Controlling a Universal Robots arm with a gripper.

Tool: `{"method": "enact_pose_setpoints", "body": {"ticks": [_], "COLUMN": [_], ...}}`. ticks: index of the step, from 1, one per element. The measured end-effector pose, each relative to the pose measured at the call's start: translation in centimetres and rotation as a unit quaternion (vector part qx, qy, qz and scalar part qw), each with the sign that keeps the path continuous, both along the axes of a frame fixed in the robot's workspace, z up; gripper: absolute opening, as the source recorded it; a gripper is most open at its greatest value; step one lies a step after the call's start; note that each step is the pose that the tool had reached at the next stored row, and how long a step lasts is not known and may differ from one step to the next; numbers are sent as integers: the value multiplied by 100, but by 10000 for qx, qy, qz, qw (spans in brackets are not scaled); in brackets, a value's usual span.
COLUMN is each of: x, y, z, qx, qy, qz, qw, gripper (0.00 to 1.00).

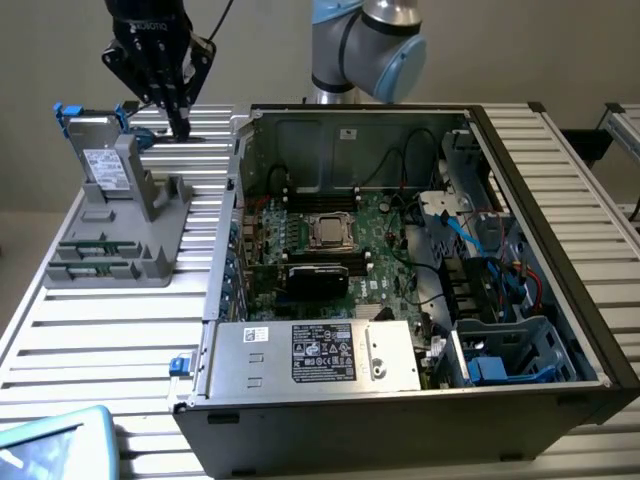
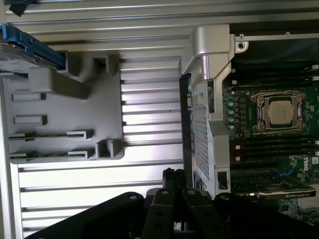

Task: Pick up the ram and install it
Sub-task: 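Reach for the ram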

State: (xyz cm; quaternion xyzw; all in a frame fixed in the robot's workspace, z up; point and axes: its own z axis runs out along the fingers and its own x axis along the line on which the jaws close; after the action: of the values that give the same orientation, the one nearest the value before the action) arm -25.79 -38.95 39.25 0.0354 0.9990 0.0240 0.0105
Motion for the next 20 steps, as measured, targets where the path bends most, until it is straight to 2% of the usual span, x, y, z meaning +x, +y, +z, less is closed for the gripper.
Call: {"method": "enact_pose_setpoints", "body": {"ticks": [14,20], "x": [-494,-638], "y": [28,32], "z": [-6,-8], "qx": [0,0], "qy": [-1,-1], "qz": [0,0], "qw": [10000,10000], "gripper": [11,11]}}
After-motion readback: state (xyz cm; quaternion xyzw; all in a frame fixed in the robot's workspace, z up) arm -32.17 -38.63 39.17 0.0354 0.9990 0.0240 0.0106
